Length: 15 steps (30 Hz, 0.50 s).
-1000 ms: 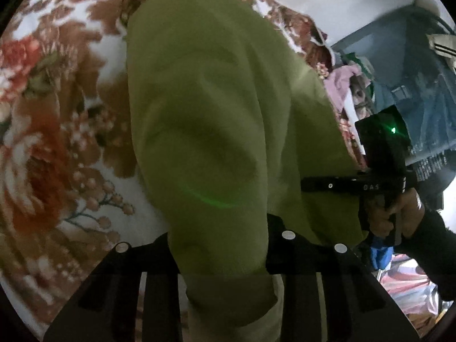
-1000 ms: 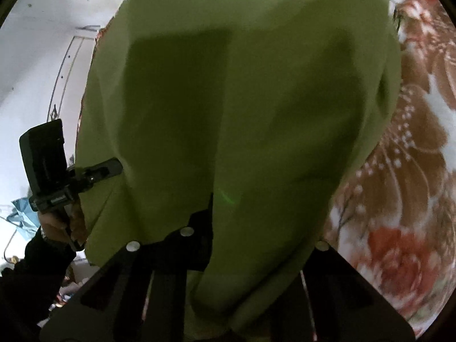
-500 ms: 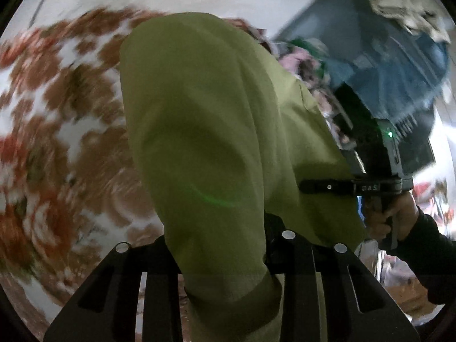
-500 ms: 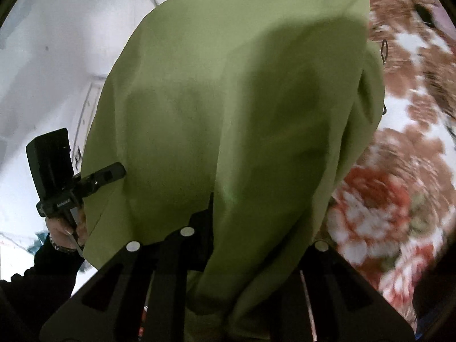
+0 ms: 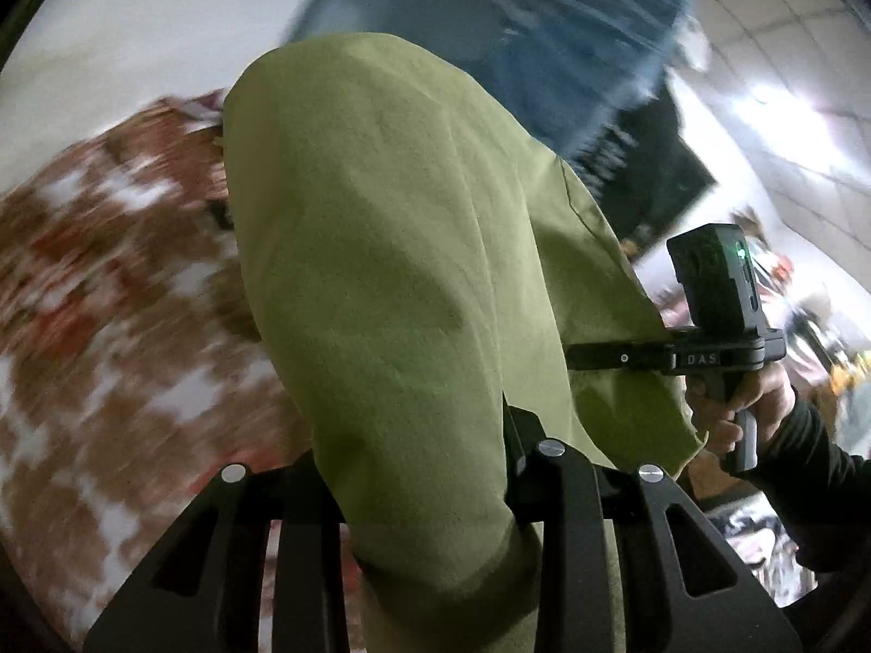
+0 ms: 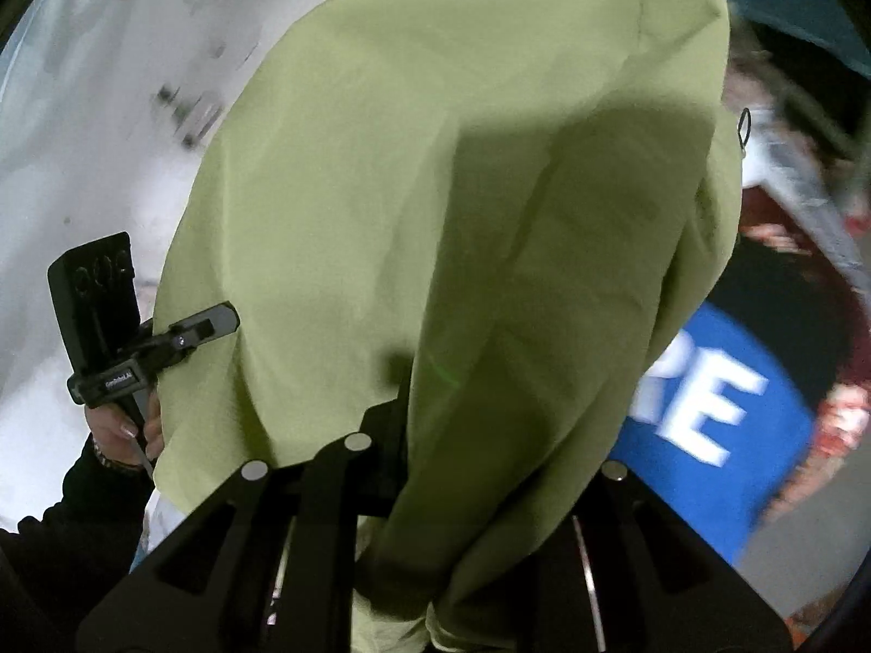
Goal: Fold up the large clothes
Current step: 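Lift the jacket bundle off the bed with both tools and carry it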
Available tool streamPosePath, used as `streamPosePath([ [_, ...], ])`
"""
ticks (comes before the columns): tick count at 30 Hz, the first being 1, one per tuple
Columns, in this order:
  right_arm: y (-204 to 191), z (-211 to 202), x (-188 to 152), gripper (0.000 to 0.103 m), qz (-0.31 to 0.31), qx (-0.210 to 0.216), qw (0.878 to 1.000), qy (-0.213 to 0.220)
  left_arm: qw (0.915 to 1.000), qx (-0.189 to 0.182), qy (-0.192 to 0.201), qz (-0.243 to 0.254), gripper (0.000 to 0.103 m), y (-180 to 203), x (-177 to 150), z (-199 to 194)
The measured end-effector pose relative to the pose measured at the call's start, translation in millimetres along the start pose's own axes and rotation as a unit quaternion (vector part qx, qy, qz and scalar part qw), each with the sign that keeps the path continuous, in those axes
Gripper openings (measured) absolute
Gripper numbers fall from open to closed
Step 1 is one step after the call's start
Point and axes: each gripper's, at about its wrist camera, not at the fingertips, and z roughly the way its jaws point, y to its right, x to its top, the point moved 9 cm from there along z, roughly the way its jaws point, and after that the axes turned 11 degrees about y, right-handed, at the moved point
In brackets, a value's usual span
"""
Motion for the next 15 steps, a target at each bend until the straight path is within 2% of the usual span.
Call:
streamPosePath([
  [3, 68.1, -56.4, 16.7, 0.014, 0.029, -0.047, 0.998, 0.033, 0.9988, -0.046, -0.008, 0.014, 0.029, 45.2, 13.1, 46.9],
  [7, 127.5, -102.7, 1.8, 0.014, 0.059, -0.084, 0.994, 0.047, 0.9949, -0.091, -0.030, 0.030, 0.029, 92.6, 15.4, 113.3],
  [11, 183.4, -94.8, -22.1, 0.014, 0.088, -0.098, 0.990, 0.042, 0.9913, -0.109, -0.063, 0.037, 0.029, 102.9, -7.8, 176.5],
  [15, 245.7, -61.6, -50.5, 0.014, 0.111, -0.102, 0.988, 0.019, 0.9889, -0.106, -0.100, 0.028, 0.029, 80.3, -48.5, 238.1],
])
